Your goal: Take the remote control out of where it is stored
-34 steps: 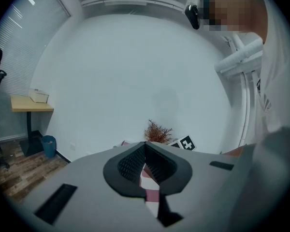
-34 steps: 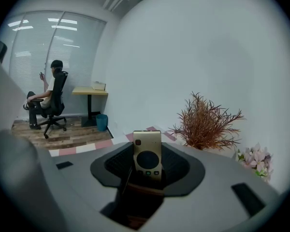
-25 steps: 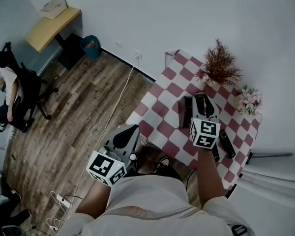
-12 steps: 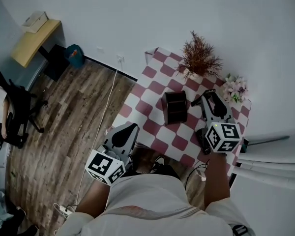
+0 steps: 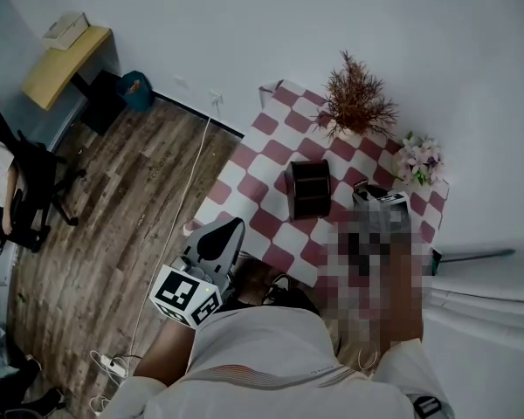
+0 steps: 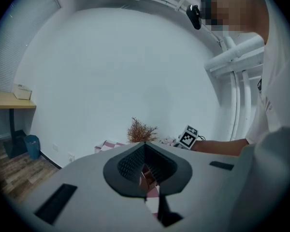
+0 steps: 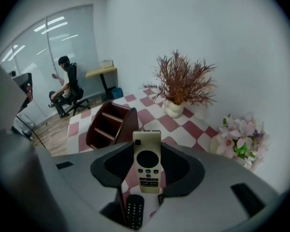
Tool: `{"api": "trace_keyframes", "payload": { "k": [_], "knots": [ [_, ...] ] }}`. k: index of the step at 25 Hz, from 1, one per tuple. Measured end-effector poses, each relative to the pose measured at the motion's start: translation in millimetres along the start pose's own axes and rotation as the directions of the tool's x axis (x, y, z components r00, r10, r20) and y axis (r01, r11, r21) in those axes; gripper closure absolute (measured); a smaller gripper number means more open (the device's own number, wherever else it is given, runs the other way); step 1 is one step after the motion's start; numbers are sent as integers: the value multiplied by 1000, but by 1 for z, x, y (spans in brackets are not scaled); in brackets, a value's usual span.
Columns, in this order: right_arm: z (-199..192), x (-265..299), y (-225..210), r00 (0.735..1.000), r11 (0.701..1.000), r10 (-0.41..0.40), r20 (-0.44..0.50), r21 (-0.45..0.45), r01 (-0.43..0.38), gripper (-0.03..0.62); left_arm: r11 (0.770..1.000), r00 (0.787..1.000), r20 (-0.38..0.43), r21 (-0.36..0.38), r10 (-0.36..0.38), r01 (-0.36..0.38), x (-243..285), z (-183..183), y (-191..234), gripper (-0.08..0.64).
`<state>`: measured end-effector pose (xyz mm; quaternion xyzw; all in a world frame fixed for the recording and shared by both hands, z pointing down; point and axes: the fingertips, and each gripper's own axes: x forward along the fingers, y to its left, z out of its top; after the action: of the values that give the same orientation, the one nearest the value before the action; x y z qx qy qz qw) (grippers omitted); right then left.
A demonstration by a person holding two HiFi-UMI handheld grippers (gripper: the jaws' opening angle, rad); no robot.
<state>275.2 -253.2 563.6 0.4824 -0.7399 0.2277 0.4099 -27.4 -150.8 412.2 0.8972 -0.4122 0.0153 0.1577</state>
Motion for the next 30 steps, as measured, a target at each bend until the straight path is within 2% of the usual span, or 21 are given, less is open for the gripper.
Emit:
{"api": "trace_keyframes", "payload": {
  "k": [3, 10, 17, 21, 22, 26, 28, 30],
  "knots": [
    [-9, 30, -2, 994, 999, 42, -105, -19, -44, 411, 1000, 1000, -4, -9, 29, -29, 0, -3, 2, 555],
    [-8, 84, -5, 956, 988, 151, -250, 31, -148, 413, 995, 996, -1, -21, 93, -93, -4, -6, 9, 555],
    [-26, 122, 2, 917, 984, 177, -357, 30, -178, 415, 989, 989, -1, -28, 147, -147, -12, -9, 18, 555],
    [-34, 129, 2, 923, 988, 153, -353, 36, -150, 425, 988, 988, -2, -32, 152, -152, -14, -9, 22, 555],
    [-35, 129, 2, 928, 990, 141, -345, 37, -137, 506, 988, 989, -2, -31, 150, -150, -15, -8, 23, 555],
    [-35, 121, 6, 939, 990, 142, -312, 35, -138, 512, 991, 991, -3, -26, 132, -132, -14, -6, 24, 554],
    [-26, 108, 9, 958, 990, 142, -249, 54, -133, 512, 993, 993, -6, -25, 117, -117, -12, -3, 24, 555],
    [-11, 87, 12, 980, 989, 137, -146, 76, -127, 512, 995, 996, -6, -24, 93, -93, -11, -1, 22, 555]
  ]
}}
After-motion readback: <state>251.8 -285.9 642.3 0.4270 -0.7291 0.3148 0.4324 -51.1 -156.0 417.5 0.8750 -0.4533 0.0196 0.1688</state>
